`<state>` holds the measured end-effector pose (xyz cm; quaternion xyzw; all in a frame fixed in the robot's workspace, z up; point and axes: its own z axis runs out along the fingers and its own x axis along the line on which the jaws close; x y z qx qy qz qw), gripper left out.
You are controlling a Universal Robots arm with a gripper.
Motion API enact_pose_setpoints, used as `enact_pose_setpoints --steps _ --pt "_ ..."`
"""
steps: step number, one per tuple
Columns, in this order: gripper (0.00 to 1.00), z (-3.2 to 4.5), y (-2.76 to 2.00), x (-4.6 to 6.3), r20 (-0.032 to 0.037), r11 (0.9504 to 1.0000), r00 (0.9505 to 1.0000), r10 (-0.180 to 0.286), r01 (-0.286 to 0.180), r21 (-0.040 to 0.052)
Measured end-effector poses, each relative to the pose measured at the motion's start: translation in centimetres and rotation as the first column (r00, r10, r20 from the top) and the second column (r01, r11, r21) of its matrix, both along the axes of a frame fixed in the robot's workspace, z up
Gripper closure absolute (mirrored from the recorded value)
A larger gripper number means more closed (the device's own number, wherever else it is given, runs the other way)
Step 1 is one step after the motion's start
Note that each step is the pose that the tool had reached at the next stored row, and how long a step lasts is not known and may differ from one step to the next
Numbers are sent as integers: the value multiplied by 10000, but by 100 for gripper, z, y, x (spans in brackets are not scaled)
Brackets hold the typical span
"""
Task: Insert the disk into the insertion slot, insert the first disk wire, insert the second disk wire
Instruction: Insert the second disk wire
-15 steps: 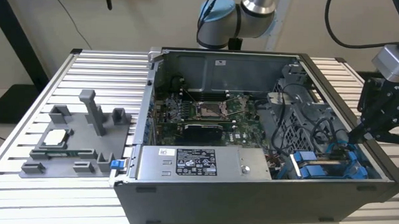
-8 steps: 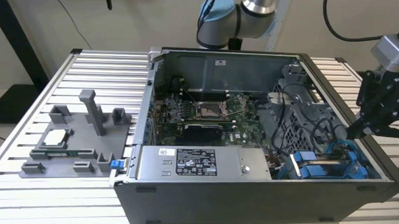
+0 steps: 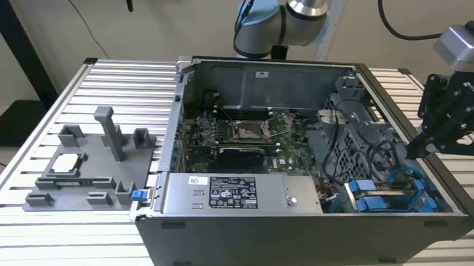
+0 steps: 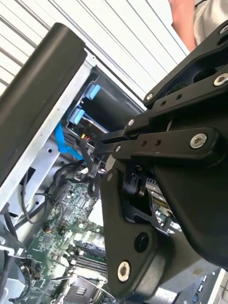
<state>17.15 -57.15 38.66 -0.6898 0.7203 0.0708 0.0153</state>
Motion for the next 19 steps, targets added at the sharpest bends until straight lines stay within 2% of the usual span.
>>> enact_pose_setpoints --steps 4,9,12,14,16,19 --pt "100 42 14 -101 0 10000 10000 -18 18 -4" --pt "100 46 26 -285 0 10000 10000 -21 21 -2" --pt "100 44 26 -354 23 10000 10000 -22 22 -2" --pt "100 31 25 -371 108 10000 9999 -22 22 1" --pt "100 16 19 -389 242 10000 9997 -22 22 -1" --pt "100 -7 5 -433 371 10000 9993 -21 21 -2"
